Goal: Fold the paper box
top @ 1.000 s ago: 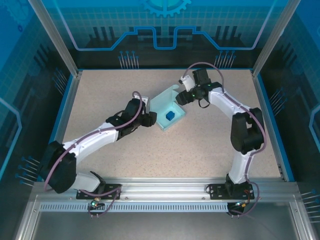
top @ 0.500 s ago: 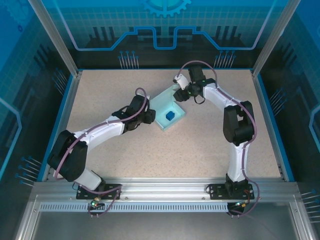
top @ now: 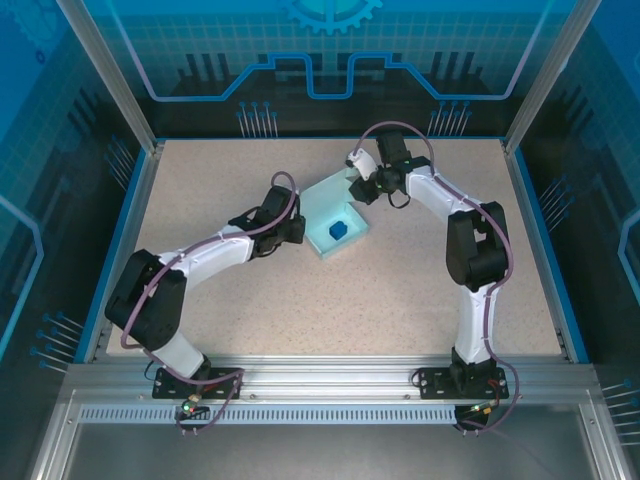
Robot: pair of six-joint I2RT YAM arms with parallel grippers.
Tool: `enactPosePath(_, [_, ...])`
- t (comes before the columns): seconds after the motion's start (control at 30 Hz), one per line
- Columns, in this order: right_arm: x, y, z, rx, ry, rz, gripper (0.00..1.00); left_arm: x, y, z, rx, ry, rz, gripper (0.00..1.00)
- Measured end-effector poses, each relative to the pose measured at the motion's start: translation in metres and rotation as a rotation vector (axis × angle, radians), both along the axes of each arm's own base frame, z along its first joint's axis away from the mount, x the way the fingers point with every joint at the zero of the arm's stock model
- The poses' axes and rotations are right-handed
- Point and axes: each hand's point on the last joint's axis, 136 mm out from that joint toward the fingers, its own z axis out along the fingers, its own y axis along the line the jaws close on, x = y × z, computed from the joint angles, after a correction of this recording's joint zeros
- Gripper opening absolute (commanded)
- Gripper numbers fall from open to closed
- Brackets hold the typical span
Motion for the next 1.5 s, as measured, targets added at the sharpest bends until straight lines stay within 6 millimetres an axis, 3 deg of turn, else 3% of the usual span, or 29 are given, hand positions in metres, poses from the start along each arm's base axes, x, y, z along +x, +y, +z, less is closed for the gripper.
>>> enactPosePath(0.63, [-0.005, -0.003, -0.001, -0.071, -0.017, -0.062, 0.01, 0.027, 0.003, 0.001, 0.001, -0.034, 0.018, 0.06])
enactPosePath(0.77, [-0.013, -0.009, 0.001, -0.1, -0.008, -0.142, 0.0, 0.031, 0.001, 0.003, -0.002, -0.046, 0.014, 0.0])
enactPosePath(1.07, [-0.039, -0.008, 0.011, -0.142, 0.003, -0.4, 0.0, 0.034, -0.004, 0.006, -0.034, -0.064, 0.037, 0.0])
enactPosePath(1.5, [-0.044, -0.009, 0.009, -0.13, -0.043, -0.717, 0.0, 0.036, -0.017, 0.007, -0.076, -0.106, 0.135, 0.0])
